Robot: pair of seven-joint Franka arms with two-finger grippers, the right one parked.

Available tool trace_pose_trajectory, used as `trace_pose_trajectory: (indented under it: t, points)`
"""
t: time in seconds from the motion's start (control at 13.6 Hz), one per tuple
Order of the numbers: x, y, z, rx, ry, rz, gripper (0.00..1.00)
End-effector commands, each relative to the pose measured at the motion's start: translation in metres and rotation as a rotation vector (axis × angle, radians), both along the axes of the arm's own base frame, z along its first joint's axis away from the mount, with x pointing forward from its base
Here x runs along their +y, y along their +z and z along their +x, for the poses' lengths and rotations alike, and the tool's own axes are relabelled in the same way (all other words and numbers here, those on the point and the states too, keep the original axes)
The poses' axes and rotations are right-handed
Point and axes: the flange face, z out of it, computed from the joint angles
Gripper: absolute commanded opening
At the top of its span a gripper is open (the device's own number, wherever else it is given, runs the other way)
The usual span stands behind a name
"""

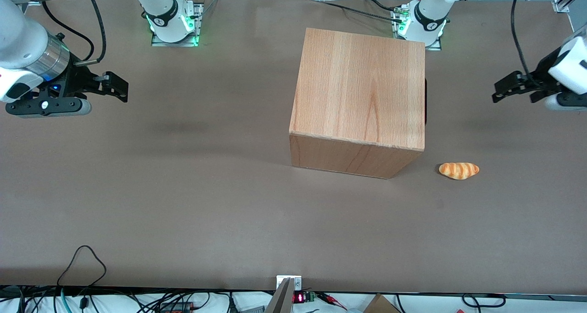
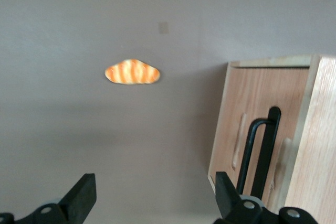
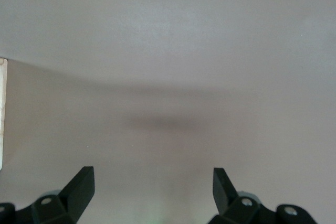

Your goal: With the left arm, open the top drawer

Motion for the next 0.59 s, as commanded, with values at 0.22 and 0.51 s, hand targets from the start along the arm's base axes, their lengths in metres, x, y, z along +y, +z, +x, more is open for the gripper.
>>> trace_pose_trajectory:
  t: [0.22,0.51]
  points:
    - [-0.018,-0.052,-0.005,0.071,-0.045,-0.120,1.00]
    - [-0.039,-0.096,-0.009,0.083,-0.050,-0.175,1.00]
